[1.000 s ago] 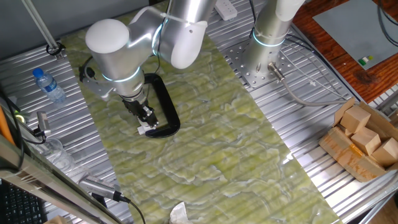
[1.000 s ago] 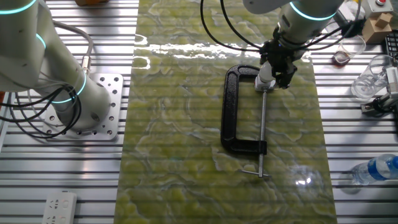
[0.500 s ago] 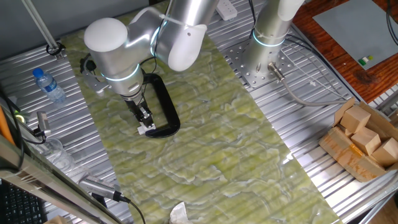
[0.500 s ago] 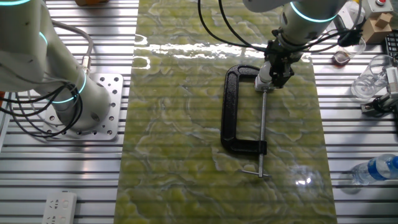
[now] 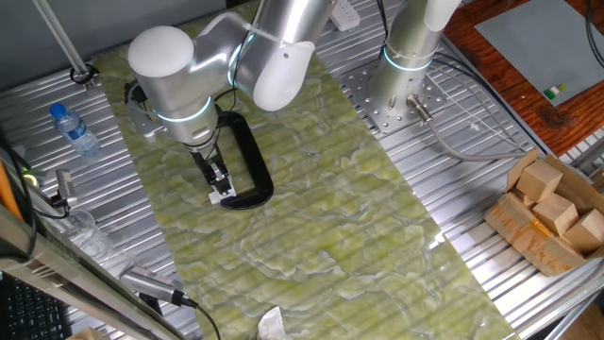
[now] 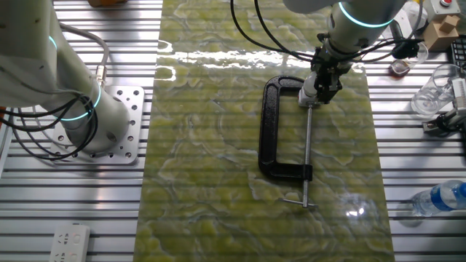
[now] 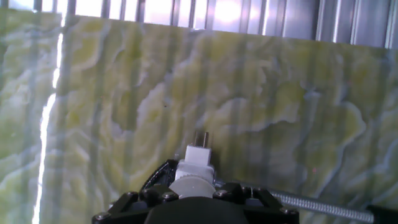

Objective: Take out the light bulb by rotating it

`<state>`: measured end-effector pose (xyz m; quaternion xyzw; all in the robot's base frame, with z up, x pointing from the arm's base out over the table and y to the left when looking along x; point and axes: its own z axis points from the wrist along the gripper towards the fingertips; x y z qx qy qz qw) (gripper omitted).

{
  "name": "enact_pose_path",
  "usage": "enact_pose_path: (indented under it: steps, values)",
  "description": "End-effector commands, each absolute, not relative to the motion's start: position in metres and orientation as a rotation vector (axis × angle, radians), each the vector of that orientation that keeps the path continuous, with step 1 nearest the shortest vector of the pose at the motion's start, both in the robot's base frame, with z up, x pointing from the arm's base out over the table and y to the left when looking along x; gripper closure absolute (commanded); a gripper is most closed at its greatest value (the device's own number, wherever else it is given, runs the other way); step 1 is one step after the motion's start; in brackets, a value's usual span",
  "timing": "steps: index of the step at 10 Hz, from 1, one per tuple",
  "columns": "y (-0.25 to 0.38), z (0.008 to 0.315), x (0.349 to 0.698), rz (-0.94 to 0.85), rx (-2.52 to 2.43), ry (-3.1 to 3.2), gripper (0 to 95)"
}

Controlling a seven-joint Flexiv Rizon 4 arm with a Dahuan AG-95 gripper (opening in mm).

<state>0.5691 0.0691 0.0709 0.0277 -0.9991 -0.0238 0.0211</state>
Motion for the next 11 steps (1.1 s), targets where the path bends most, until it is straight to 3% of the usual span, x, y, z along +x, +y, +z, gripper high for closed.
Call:
enact_pose_path:
  steps: [1,3,4,5,6,11]
  values:
    - [0.0694,0.0714,0.5691,-0.076,0.024,-3.096,38.0]
    - [0.0694,0.0714,0.5691,-0.066,0.018,-3.096,38.0]
    - [0.0694,0.0714,0.5691,-0.063,0.013,-3.096,57.0]
    - [0.0694,0.0713,0.5691,-0.051,0.012,-3.097,57.0]
    - [0.0694,0.0713,0.5691,-0.046,0.007,-3.097,95.0]
    - [0.0713,0.0710,0.5682,-0.059,0.040,-3.097,95.0]
